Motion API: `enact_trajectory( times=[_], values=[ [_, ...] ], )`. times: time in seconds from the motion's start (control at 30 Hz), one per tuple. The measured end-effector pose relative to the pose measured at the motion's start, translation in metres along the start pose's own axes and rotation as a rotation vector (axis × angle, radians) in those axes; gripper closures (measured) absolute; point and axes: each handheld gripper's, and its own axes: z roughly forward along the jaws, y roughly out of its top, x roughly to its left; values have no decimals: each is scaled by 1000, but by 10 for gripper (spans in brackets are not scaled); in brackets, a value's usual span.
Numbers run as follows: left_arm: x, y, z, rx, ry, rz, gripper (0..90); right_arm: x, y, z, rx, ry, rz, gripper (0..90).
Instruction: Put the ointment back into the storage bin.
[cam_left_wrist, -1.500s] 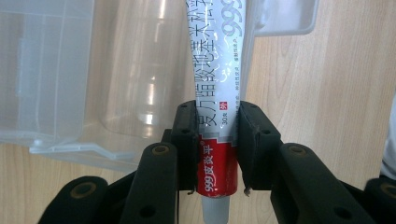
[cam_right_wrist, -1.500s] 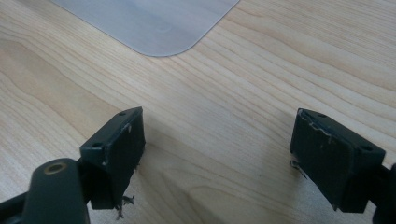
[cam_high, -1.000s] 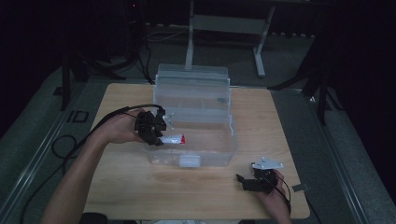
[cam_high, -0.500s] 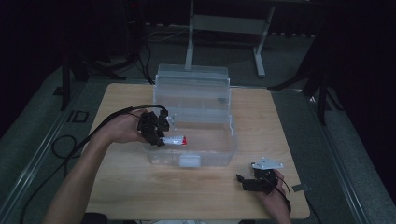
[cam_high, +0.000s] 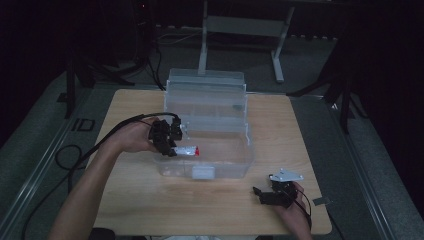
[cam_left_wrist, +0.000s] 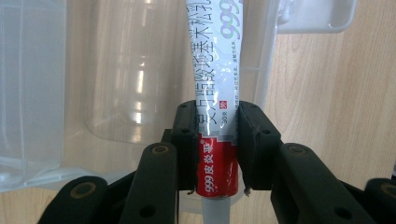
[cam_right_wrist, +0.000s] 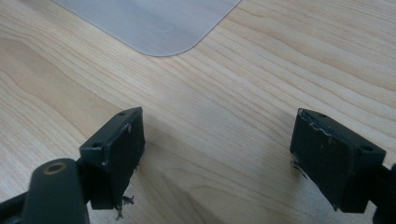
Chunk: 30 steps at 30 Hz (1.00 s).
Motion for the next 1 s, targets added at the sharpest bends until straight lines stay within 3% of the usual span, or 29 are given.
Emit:
enact_trajectory(
  times=[0.6, 0.63, 0.7, 0.77, 1.0],
  values=[
    [4, -2, 9, 33, -7, -7, 702, 0, 0, 0, 0, 0, -1, 176],
    [4, -2, 10, 40, -9, -11, 687, 0, 0, 0, 1, 1, 0, 176],
    [3, -1, 10, 42, 0, -18, 554, 0, 0, 0, 1, 1, -1, 176],
    [5, -2, 7, 21, 26, -45, 517, 0, 0, 0, 1, 1, -2, 175],
    [7, -9, 2, 5, 48, -77, 504, 0, 0, 0, 1, 2, -3, 174]
  ],
)
